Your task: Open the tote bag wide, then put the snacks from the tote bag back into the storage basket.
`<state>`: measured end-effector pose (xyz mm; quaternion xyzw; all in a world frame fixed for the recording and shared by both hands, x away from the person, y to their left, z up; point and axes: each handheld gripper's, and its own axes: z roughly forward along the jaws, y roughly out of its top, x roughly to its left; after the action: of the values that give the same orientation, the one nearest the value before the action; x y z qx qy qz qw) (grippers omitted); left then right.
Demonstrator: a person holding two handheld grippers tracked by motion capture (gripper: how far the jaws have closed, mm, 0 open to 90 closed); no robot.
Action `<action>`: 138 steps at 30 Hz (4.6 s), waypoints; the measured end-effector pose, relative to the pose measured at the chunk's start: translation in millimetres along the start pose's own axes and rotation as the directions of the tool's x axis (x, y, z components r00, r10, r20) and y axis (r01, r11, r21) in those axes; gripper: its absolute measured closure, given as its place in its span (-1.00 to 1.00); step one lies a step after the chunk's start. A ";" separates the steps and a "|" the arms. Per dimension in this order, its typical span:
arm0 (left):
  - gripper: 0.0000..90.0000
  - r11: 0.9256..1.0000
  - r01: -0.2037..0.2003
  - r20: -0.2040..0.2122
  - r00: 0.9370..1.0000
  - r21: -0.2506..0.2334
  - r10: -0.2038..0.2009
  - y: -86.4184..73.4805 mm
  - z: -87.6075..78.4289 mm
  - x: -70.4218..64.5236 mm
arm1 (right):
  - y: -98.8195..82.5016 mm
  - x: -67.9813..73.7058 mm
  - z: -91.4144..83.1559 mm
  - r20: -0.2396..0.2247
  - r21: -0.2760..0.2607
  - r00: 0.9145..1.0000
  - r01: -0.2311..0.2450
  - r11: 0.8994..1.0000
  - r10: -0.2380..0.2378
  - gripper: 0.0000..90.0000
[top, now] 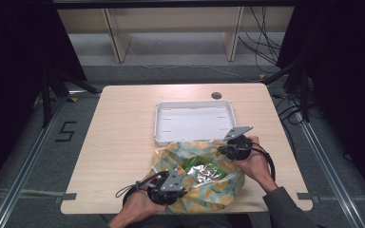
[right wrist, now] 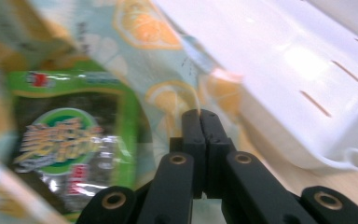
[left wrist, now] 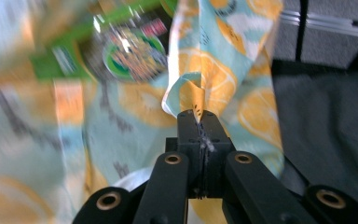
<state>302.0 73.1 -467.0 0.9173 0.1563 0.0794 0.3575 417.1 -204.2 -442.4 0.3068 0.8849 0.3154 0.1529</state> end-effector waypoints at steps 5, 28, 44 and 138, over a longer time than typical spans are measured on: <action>0.96 0.997 -0.023 0.021 1.000 0.077 0.022 -13.2 2.1 -5.0 | -2.9 -12.8 3.1 0.044 0.013 0.999 -0.024 1.000 0.023 1.00; 0.27 0.968 0.199 -0.020 0.979 -0.152 -0.204 19.9 -2.7 3.2 | 4.7 23.3 -23.3 -0.248 -0.011 0.968 -0.047 0.999 0.043 0.26; 0.79 0.989 0.145 -0.012 0.989 0.037 -0.145 7.8 41.4 10.7 | -7.1 23.2 23.7 -0.253 0.168 0.962 -0.059 0.984 0.101 0.10; 0.47 0.976 0.208 -0.081 0.974 -0.060 -0.213 2.4 -5.8 17.9 | 22.6 42.1 -16.9 -0.342 0.037 0.940 0.004 0.999 0.009 0.70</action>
<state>317.9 81.2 -460.5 0.8818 0.2660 0.0847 0.3802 387.2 -171.3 -418.2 0.2515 0.9033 0.3474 -0.0092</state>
